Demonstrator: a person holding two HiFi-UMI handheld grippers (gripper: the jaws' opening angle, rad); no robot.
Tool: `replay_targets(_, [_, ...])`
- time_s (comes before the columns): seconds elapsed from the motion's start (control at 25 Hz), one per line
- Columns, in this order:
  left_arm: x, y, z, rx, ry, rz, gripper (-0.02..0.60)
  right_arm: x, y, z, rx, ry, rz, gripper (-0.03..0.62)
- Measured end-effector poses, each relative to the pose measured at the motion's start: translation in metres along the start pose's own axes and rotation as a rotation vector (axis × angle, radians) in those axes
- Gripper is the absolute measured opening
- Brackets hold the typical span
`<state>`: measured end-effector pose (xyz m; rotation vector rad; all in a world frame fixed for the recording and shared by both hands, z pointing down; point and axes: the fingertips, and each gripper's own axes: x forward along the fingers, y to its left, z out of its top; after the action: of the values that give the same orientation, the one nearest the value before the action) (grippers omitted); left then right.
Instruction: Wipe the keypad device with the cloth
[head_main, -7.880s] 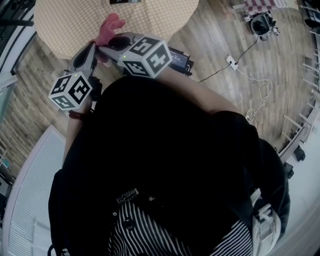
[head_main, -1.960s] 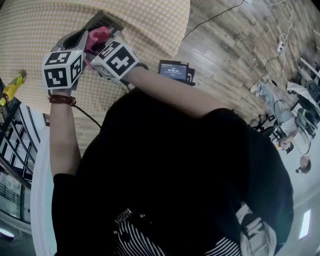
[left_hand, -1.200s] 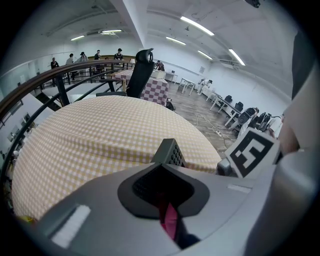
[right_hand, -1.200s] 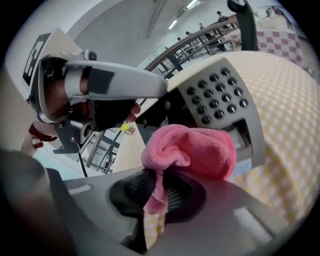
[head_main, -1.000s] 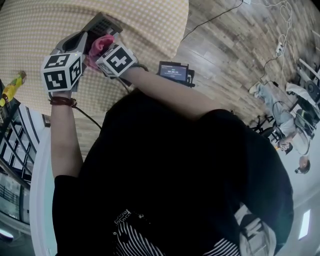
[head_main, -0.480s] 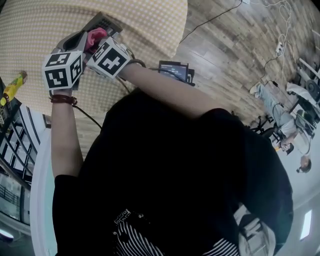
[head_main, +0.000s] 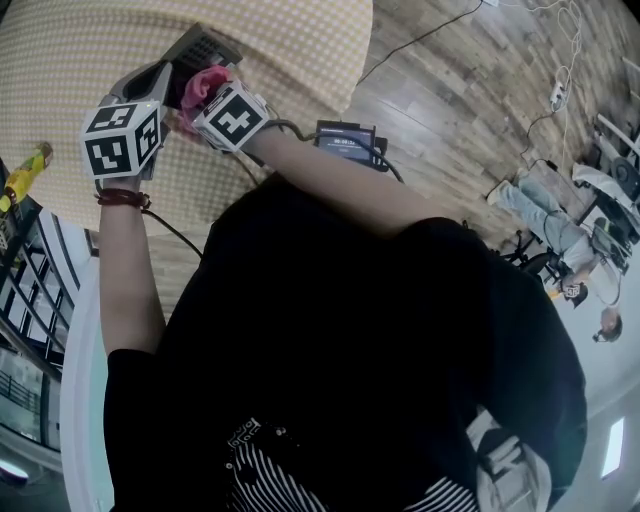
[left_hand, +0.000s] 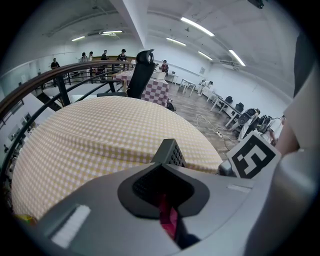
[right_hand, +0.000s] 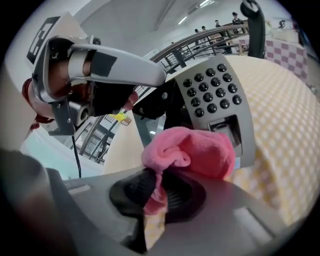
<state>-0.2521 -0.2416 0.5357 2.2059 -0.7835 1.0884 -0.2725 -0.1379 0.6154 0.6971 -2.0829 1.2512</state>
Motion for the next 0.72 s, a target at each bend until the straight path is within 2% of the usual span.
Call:
replay_targets(0.12, [0.001,-0.002,-0.002,-0.003,-0.004,0.0,0.005,-0.005,0.009,0.016,0.017,-0.043,-0.006,0.043])
replay_targets(0.24, [0.002,-0.001,-0.002,0.009,0.003,-0.003,0.005,-0.018,0.022,0.059,-0.021,-0.146,0.02,0.043])
replay_targets(0.32, [0.002,0.0,-0.001,0.003,0.006,-0.005,0.003,-0.024,0.026,0.076,-0.022,-0.162,0.039,0.043])
replay_targets(0.44, [0.001,-0.001,0.001,0.008,0.008,-0.007,0.005,-0.025,0.026,0.074,-0.019,-0.155,0.038,0.043])
replay_targets(0.6, [0.0,-0.002,0.0,0.038,0.012,0.005,0.004,-0.024,0.021,0.067,0.055,-0.149,0.051,0.043])
replay_targets(0.72, [0.002,-0.002,0.0,0.047,0.018,0.001,0.005,-0.019,0.015,0.055,0.032,-0.123,0.04,0.043])
